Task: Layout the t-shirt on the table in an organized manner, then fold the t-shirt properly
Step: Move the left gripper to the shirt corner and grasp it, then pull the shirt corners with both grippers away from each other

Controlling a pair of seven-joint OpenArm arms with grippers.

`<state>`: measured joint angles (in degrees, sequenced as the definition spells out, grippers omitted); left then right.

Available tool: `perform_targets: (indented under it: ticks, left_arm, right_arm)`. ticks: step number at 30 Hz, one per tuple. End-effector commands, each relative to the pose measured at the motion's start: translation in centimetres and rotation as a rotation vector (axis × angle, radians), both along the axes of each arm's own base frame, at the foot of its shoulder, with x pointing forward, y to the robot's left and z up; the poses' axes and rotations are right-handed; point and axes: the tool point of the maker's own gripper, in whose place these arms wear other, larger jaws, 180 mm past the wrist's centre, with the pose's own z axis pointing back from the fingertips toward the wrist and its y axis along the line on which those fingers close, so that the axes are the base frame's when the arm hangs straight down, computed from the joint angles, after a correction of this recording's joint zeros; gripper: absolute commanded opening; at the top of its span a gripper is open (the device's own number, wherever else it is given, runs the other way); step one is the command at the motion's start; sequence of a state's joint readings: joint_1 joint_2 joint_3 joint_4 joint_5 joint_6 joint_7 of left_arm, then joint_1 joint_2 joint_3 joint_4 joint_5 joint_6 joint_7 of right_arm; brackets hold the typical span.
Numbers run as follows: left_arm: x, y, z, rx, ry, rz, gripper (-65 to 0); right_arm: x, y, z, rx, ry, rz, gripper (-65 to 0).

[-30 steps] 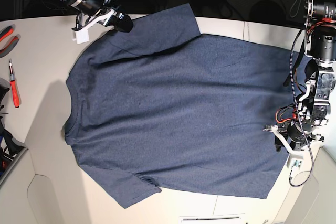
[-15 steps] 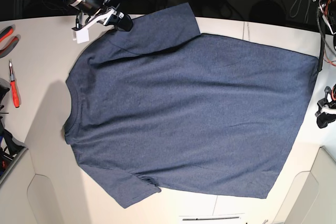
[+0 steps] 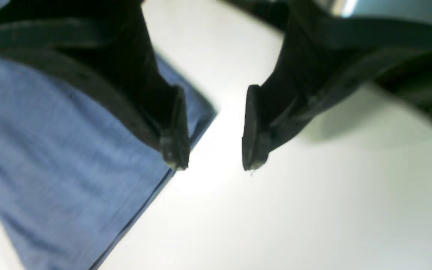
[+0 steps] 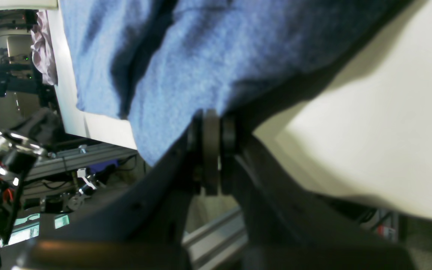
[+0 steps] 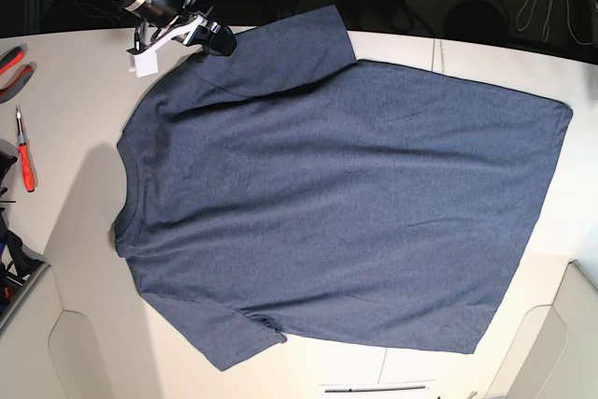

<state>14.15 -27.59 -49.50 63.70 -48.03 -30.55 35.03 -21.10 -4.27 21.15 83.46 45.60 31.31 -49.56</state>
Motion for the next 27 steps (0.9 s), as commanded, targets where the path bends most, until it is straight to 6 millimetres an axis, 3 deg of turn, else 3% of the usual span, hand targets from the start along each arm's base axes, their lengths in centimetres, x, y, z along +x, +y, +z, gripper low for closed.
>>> perform_targets:
  ticks: [1,5,12,15,18,25,27]
  left_arm:
    - [0.4,0.6,1.3,0.029,-0.039,-0.004,-38.1]
    - [0.0,-0.7,-0.4,-0.013,-0.041,0.012,-38.1]
    - [1.0,-1.9,-3.2,-0.076,-0.017,0.02,-37.9]
    - [1.6,-2.9,-4.9,-0.062,0.024,-0.01,-31.6]
    - [2.0,-4.0,-6.0,-0.047,0.053,-0.041,-31.4]
    - [3.0,-4.8,-6.1,-0.08,0.05,-0.042,-31.5]
    - [2.8,-5.8,-6.5,-0.125,0.069,-0.077,-31.5]
  right_arm:
    - [0.5,-0.1,0.5,0.005,-0.025,-0.005,-65.0]
    - [0.4,-0.1,0.5,0.005,-0.024,-0.004,-65.0]
    - [0.4,-0.4,0.5,0.001,-0.025,-0.001,-65.0]
    - [0.5,-0.4,0.6,0.005,-0.027,-0.004,-65.0]
    - [0.5,-0.4,0.6,0.005,-0.027,-0.004,-65.0]
    - [0.5,-0.4,0.6,0.005,-0.026,-0.004,-65.0]
    - [0.5,-0.4,0.6,0.005,-0.027,-0.004,-65.0]
